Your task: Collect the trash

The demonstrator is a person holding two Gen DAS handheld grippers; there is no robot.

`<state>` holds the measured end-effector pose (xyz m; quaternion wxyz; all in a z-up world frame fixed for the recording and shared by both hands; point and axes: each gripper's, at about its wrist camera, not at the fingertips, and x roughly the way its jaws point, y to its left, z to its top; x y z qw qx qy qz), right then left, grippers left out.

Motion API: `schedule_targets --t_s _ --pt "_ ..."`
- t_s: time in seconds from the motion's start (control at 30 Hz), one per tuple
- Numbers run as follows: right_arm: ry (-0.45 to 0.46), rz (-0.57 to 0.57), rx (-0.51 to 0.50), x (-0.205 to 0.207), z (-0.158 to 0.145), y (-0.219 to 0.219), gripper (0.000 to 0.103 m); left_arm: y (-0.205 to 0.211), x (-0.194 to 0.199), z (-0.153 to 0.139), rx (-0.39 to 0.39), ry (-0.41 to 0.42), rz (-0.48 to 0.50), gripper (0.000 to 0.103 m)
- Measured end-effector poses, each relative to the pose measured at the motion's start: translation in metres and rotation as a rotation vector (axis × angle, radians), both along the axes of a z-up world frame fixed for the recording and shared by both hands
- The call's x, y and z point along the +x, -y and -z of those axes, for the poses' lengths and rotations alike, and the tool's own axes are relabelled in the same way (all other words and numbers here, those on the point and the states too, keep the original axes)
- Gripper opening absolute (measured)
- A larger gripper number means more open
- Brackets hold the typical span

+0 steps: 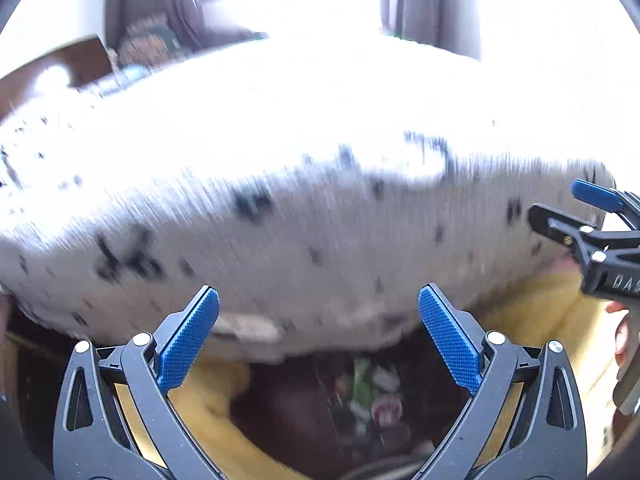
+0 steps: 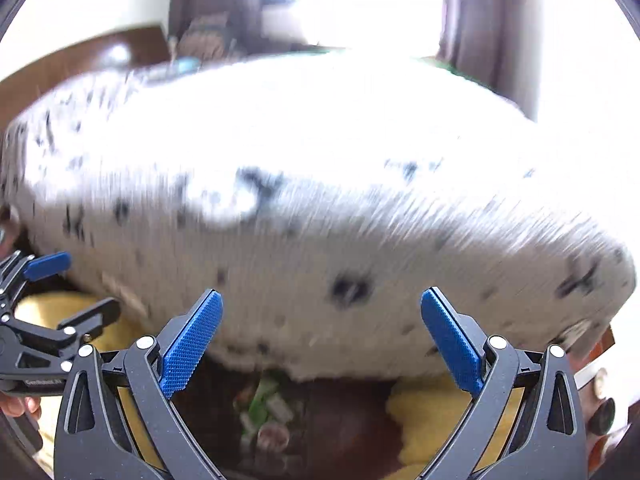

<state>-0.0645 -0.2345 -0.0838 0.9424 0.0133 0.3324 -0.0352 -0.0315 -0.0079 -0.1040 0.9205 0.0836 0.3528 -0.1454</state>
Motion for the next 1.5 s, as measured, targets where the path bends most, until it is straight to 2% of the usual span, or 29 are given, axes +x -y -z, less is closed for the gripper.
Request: schedule_targets --t_s 0.13,0.37,0.53,0.77,1.5 --pt "0.136 0.072 -0.025 -0.015 -0.051 0.014 0.1 -0.01 -0.006 -0.049 -0.048 0.133 -0.022 0.095" --pt "0.303 0.139 -0.038 -0.036 -0.116 0.028 0.1 -0.015 -0.017 -0.119 -0.107 0.334 -0.037 0.095" --pt "0.395 0.186 -0.06 -0.05 -0.147 0.028 0.1 -0.014 -0.02 -0.149 -0.14 0.392 -0.045 0.095" --pt "0.449 0.237 -0.087 -0.064 -0.157 0.023 0.1 -0.013 -0.024 -0.153 -0.166 0.387 -0.054 0.095" --pt "0.435 0.198 -0.075 -0.061 -0.149 0.007 0.1 -0.014 -0.03 -0.149 -0.172 0.396 -0.054 0.095"
